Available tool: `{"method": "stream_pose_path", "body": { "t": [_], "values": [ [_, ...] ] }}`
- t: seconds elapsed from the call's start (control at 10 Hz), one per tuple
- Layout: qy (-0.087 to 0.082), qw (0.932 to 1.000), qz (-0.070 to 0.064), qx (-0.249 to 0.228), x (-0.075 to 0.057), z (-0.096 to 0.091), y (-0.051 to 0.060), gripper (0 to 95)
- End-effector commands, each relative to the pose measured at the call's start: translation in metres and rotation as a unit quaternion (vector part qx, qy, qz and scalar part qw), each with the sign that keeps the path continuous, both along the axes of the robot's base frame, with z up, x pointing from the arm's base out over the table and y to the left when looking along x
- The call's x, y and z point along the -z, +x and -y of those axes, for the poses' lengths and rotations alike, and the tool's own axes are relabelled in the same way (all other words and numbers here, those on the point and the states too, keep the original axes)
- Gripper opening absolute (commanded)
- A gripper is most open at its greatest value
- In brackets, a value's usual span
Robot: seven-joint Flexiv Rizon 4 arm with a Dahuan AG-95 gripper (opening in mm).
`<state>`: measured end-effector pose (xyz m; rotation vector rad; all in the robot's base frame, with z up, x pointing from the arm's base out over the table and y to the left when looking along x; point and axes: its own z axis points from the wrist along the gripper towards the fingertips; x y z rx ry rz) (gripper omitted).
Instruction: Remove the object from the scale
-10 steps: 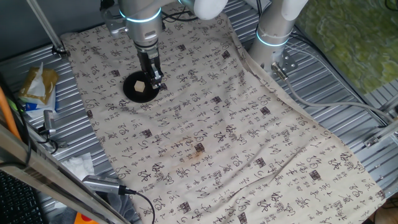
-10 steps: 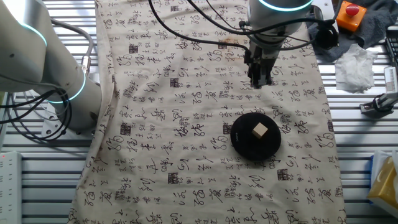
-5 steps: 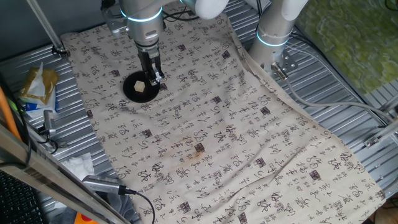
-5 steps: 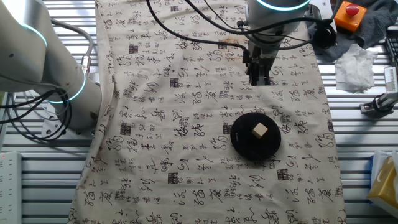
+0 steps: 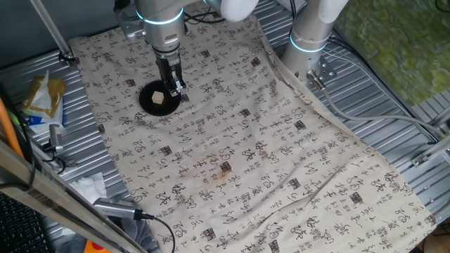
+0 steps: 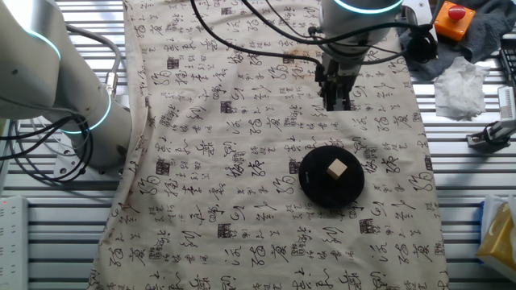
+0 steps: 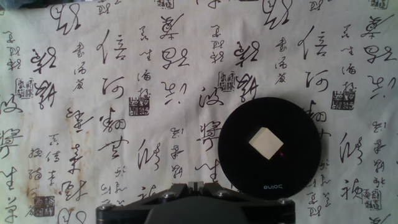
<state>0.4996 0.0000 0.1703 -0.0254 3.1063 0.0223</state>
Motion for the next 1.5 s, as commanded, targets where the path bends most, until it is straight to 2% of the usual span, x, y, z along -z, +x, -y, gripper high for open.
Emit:
{"method": "stream_pose_path", "body": {
  "t": [0.1,1.5],
  "values": [
    [0.0,1.0,0.0,-0.002,0.0003,0.0,0.0004,0.0],
    [0.0,1.0,0.0,-0.009,0.0003,0.0,0.0004,0.0]
  ]
}}
